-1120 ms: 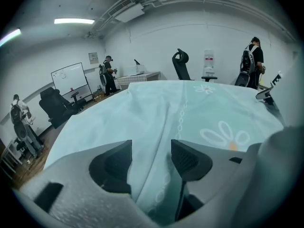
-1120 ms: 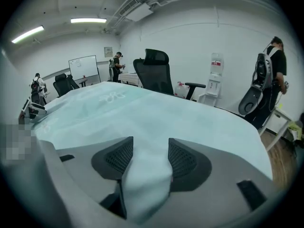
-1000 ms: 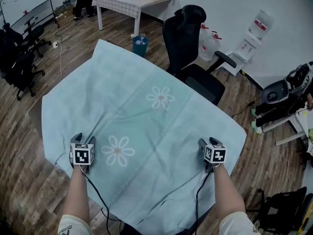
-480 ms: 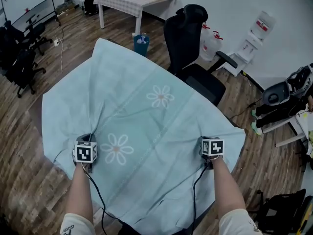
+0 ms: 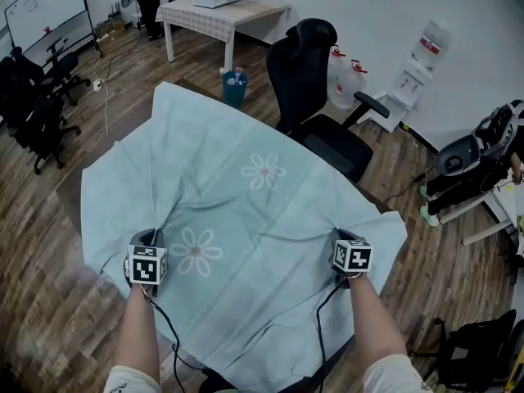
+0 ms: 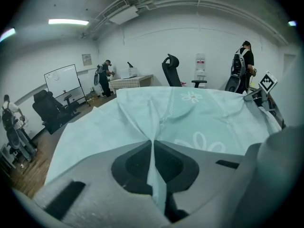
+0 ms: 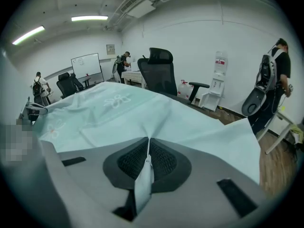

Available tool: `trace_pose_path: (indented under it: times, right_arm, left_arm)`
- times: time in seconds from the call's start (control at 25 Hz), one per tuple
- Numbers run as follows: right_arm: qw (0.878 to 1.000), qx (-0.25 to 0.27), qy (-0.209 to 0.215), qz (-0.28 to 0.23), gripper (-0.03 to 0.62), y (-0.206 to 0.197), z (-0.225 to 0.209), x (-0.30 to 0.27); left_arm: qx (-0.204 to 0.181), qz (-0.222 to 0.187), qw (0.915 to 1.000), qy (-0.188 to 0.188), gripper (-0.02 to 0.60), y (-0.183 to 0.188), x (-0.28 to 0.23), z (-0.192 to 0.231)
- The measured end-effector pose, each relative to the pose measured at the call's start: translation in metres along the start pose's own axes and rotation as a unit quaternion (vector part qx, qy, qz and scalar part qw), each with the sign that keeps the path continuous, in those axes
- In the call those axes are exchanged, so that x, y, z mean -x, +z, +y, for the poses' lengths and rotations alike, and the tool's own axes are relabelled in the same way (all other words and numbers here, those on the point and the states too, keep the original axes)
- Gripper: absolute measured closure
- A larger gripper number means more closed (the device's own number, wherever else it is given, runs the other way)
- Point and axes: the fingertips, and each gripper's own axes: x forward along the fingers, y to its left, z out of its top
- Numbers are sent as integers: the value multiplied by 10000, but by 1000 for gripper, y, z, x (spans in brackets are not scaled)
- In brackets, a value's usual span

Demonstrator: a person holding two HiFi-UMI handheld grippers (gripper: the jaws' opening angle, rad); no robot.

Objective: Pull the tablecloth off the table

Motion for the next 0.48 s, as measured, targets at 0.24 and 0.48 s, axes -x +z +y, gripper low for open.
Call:
trace_pose_path:
  times: [0.24,0.48]
  right_arm:
    - [9979,154,307,-544,576,17,29,50]
    - [9931,333,542,-988,576,20,57,108]
  left_arm:
    - [114,-392,9992,-2,571,20,52,-27]
    - [111,-709,9974,-87,571,28,105,-62]
